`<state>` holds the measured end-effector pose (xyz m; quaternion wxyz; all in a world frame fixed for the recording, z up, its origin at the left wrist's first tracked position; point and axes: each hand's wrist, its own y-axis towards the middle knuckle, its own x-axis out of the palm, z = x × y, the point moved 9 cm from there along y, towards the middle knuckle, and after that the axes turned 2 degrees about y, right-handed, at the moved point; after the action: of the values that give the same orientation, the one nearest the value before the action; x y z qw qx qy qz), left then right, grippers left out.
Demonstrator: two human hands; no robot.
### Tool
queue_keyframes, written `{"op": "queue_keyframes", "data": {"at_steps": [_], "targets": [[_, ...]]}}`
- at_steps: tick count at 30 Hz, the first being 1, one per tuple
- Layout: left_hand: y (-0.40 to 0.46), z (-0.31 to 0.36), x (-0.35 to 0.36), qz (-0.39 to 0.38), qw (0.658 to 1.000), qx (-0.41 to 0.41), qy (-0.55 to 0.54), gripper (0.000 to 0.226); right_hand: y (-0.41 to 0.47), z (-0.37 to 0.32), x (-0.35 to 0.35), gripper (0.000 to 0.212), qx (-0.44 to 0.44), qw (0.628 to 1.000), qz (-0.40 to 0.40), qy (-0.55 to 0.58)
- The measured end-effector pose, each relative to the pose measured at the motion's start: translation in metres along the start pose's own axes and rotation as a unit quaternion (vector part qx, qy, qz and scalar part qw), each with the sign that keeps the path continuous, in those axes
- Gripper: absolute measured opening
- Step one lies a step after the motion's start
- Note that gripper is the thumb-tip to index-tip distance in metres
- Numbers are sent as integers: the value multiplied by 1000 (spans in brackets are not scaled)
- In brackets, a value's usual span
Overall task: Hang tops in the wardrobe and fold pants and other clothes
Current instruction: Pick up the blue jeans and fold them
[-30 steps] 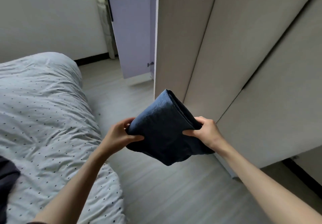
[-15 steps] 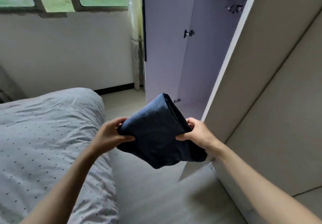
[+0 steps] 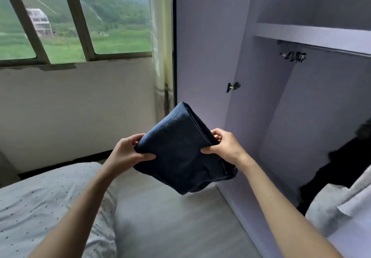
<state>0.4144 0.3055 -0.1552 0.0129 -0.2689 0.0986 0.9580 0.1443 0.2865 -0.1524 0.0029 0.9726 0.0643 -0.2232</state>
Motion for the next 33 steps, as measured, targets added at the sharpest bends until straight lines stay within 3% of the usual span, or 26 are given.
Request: {"op": "queue_keyframes", "data": {"at_steps": [6,16,22,26,30,33], "targets": [[146,20,12,-31,999,34,-24,53,121,-27,-62,30,-14,999,45,-22],[356,111,80,-97,979,165,-65,47,213,-74,-217,29,-23,971,210,-113],[452,243,140,-157,942,279,-105,40,202,-129,-345,34,-14,917,341,-205],[485,330,178,-179,914,345,-113,38,180,-159,-418,49,5,878,413,-242],[506,427,208,-182,883,410,-140,41,153,-197,-491,32,-7,841,464,-279],[515,491,225,-169,864,447,-159,45,132,-227,-541,34,-27,807,495,-321]]}}
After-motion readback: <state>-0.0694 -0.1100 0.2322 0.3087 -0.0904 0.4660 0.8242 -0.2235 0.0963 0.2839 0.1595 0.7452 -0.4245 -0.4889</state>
